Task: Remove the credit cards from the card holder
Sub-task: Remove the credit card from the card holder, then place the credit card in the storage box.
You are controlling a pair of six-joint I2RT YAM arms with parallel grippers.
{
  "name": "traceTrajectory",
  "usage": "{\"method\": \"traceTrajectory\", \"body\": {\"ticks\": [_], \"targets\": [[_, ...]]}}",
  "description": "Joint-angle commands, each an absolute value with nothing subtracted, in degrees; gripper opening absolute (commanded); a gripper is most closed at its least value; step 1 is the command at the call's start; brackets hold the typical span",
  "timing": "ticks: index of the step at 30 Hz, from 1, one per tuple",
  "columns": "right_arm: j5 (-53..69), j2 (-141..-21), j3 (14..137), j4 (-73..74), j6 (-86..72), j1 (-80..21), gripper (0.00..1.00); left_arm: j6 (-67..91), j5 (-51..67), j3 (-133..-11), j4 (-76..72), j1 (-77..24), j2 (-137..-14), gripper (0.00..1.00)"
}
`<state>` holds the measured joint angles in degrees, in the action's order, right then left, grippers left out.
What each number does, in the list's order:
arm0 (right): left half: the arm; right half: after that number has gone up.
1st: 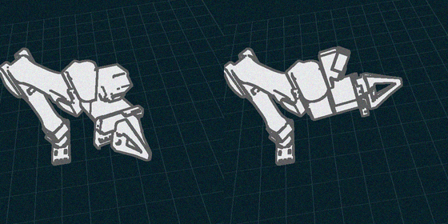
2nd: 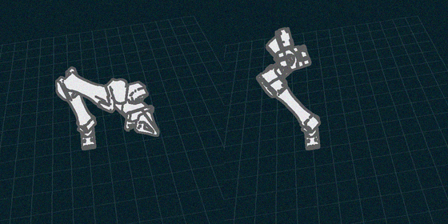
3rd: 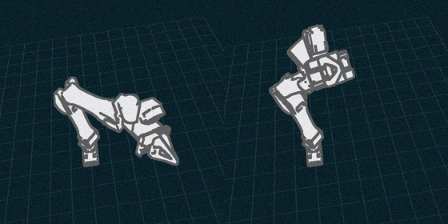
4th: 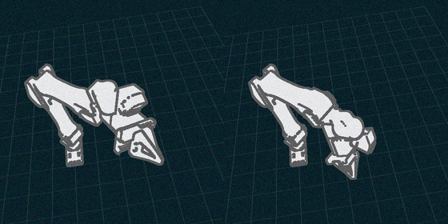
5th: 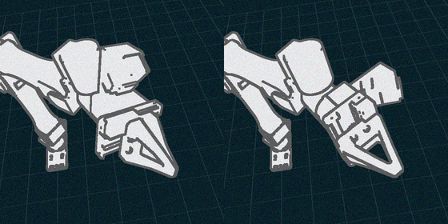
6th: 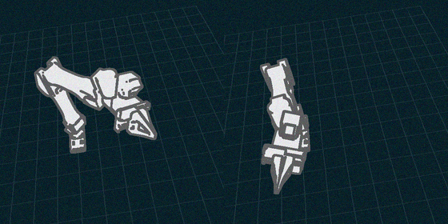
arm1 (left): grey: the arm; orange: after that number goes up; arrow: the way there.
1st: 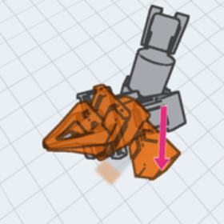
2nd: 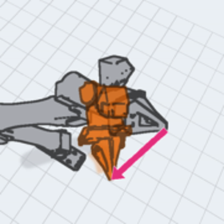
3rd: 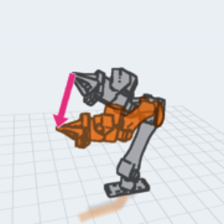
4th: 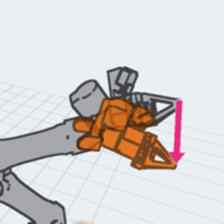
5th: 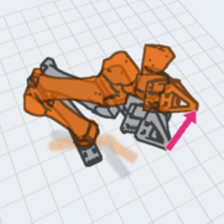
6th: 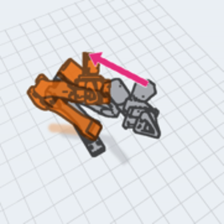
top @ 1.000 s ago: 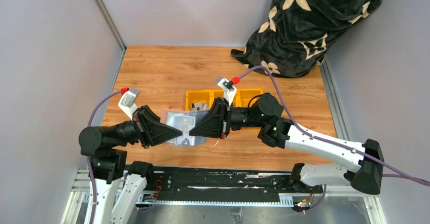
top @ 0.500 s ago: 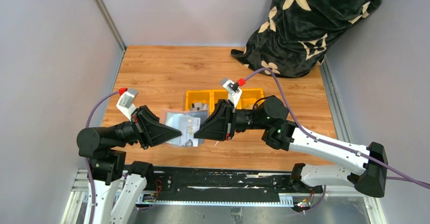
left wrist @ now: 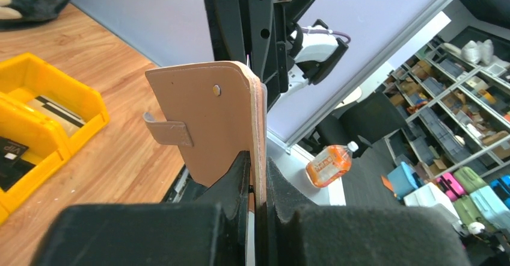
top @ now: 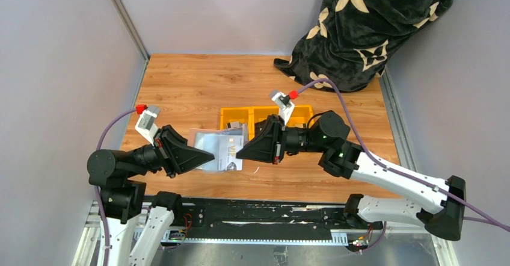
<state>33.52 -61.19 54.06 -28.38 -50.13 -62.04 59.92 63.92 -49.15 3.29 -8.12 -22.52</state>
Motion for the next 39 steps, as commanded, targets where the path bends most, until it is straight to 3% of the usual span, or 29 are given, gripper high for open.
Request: {"method": "traceTrajectory", "body": {"ticks": [1,8,13,21,29,39], "targets": [[32.02,-56.25,54.31,-19.78,-46.76,-58.47,0.00,52.86,62.32,-52.30,9.19,-8.17,-23.82,0.00],[30.37,-47.81,53.22,-2.60,-41.73,-47.38,0.00,35.33,59.04,-59.02,26.10,-8.17,-26.12,0.00],[27.29,-48.54,52.99,6.77,-39.39,-40.11,0.00,31.48,58.84,-61.63,28.43,-8.17,-26.63,0.00],[26.59,-67.43,55.12,5.88,-37.49,-38.79,0.00,33.68,62.41,-64.94,25.22,-8.17,-25.58,0.00],[21.21,-95.47,73.56,13.27,-34.35,-45.46,0.00,37.18,63.97,-65.74,21.16,-8.17,-24.04,0.00],[13.60,-113.51,86.82,16.81,-35.39,-48.95,0.00,37.34,64.01,-66.41,21.20,-8.17,-23.51,0.00]]}}
